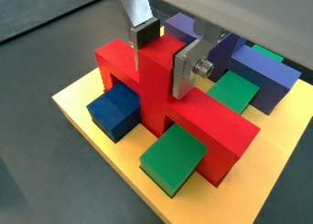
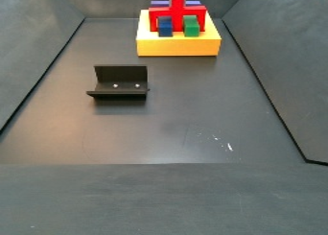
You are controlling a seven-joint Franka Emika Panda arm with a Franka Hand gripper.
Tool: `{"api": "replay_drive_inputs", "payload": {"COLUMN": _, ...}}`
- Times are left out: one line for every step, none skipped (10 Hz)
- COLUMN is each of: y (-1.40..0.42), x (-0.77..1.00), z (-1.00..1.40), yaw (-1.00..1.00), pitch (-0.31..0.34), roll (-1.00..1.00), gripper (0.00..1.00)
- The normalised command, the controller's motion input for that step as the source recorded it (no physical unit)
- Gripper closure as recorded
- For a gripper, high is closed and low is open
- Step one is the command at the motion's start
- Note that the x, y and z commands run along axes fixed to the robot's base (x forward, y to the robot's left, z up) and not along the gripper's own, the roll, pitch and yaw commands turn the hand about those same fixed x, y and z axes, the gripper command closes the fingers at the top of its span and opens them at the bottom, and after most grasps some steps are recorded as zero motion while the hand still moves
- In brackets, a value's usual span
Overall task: Pick up the red object. Move up. Place the red object on the fixture. Regrasp the red object. Move to above the board. Insert the red object.
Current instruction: Insert the red object.
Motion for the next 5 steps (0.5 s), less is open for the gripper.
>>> {"api": "replay_drive_inputs", "payload": {"y": 0.09, "x": -0.03, "z": -0.17, "yaw": -0.01, "pitch": -0.017, "roll": -0.02, "gripper": 1.00}}
{"api": "replay_drive_inputs", "payload": {"y": 0.13, "x": -0.17, "z": -0.27, "yaw": 0.00, "pitch": -0.066, "roll": -0.05, "gripper": 1.00}}
{"api": "replay_drive_inputs", "payload": {"y": 0.00, "x": 0.00, "z": -0.27, "yaw": 0.00, "pitch": -0.011, "roll": 0.00, "gripper": 1.00}}
{"api": "replay_drive_inputs", "payload": {"y": 0.00, "x": 0.00, "z": -0.37, "yaw": 0.00, "pitch": 0.000, "roll": 0.02, "gripper": 1.00}}
{"api": "replay_drive_inputs", "payload": {"y": 0.00, "x": 0.00, "z": -0.33, "yaw": 0.00, "pitch": 0.000, "roll": 0.04, "gripper": 1.00}}
